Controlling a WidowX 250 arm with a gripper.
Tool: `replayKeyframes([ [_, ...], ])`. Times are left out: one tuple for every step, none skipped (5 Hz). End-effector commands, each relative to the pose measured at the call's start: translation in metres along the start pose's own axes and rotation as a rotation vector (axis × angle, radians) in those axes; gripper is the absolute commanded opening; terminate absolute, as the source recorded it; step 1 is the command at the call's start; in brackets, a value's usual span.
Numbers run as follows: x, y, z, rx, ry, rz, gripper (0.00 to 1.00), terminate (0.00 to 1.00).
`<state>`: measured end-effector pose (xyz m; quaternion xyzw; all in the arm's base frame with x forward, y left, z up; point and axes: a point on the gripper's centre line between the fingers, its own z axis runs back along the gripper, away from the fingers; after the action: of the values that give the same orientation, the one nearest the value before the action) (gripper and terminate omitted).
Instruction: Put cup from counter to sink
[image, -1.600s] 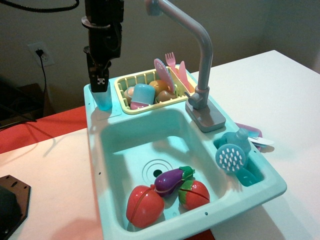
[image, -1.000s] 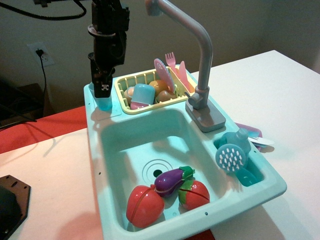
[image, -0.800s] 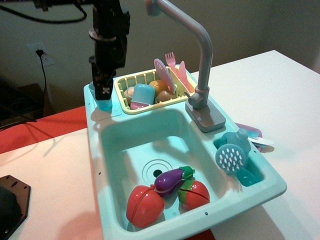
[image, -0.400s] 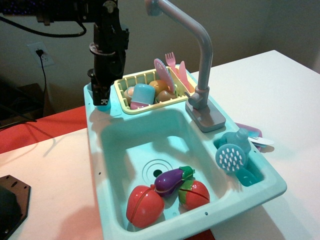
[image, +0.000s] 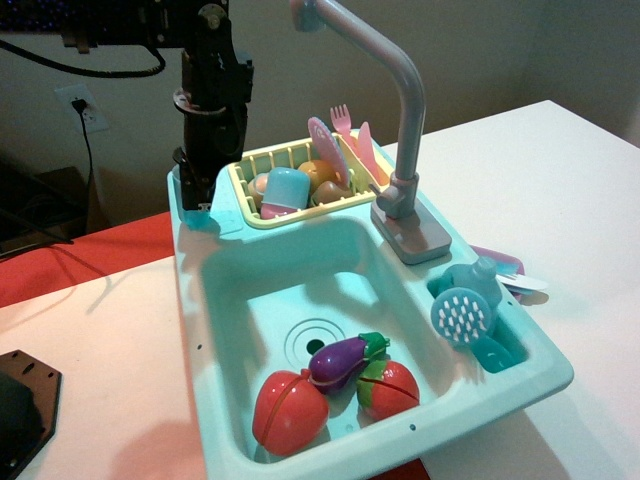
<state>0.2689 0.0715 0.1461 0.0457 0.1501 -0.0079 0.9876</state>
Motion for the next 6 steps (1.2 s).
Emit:
replayKeyframes([
  [-0.005, 0.005, 0.036, 0.004, -0.084, 0.027, 0.00, 0.00],
  [0.006, -0.008, 0.055, 0.004, -0.131, 0.000, 0.00, 0.00],
  [0.018, -0.023, 0.083, 0.000, -0.182, -0.013, 0.00, 0.00],
  [0.031, -0.045, 0.087, -0.028, -0.184, -0.054, 0.00, 0.00],
  [0.050, -0.082, 0.083, -0.056, -0.171, -0.104, 0.00, 0.00],
  [0.064, -0.106, 0.074, -0.077, -0.162, -0.136, 0.00, 0.00],
])
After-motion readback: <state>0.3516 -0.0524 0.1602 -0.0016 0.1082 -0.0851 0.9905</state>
